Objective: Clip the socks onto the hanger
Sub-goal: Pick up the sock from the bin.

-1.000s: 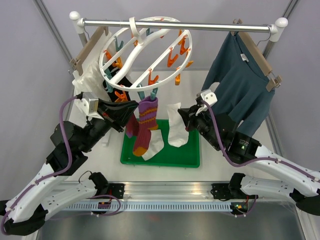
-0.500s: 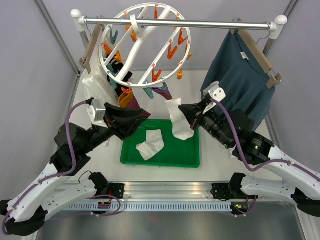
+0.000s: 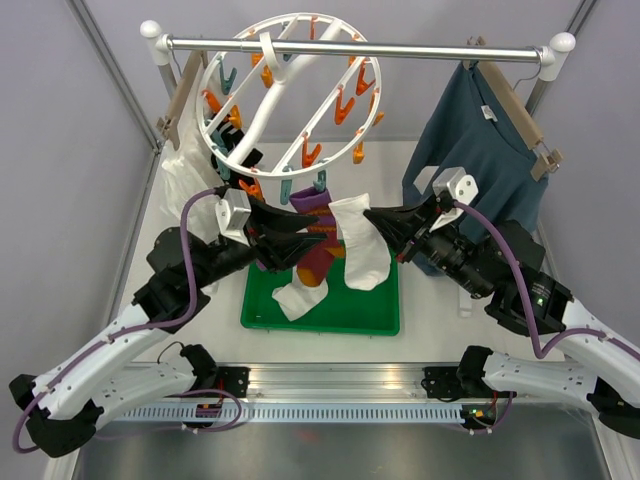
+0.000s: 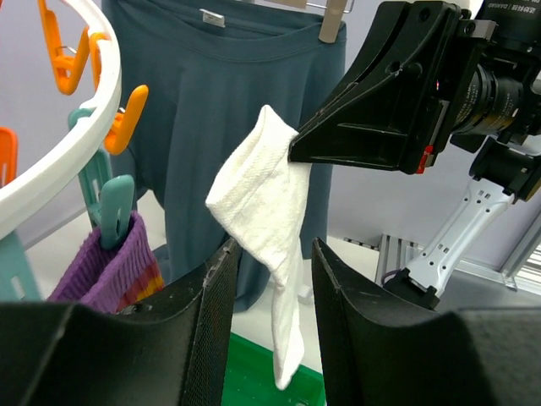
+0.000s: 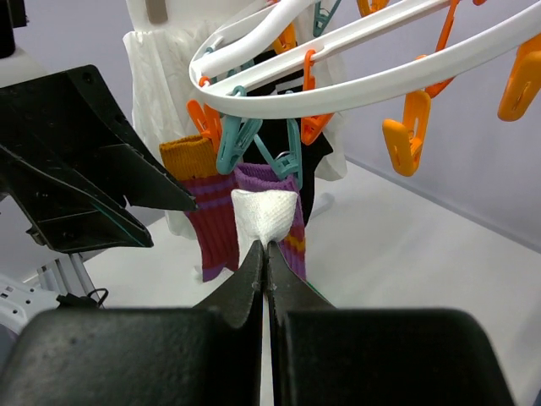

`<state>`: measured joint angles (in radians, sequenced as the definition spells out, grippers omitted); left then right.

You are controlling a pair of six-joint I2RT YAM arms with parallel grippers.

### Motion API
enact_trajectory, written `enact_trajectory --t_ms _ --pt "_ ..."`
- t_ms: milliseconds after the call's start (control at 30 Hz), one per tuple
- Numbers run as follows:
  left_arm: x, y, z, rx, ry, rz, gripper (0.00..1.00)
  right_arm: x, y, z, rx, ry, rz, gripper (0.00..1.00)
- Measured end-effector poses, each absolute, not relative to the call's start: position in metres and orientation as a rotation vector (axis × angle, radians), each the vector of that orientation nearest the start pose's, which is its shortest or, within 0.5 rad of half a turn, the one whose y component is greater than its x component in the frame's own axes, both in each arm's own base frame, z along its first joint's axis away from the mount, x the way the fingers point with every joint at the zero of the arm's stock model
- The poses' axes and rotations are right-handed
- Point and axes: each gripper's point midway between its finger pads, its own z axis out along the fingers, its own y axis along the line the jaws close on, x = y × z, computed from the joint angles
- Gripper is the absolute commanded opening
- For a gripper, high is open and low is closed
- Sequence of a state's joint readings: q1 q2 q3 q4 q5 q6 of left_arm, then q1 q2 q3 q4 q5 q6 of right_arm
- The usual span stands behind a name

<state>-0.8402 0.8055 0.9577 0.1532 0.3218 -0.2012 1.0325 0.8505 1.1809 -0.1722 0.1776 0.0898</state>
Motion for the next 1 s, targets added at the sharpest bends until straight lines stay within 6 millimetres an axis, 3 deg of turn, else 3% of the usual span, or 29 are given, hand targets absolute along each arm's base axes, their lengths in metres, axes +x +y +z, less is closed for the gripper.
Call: enact_trajectory --t_ms 333,1000 --pt "0.163 -0.293 0.43 0.72 1.162 -1.157 0.47 0.177 0.254 0.451 -0.532 1.349 0.837 0.0" --pt "0.167 -0.304 0.435 0.7 1.136 -1.217 0.52 0.169 0.259 0.467 -0.538 1.306 0.903 0.0"
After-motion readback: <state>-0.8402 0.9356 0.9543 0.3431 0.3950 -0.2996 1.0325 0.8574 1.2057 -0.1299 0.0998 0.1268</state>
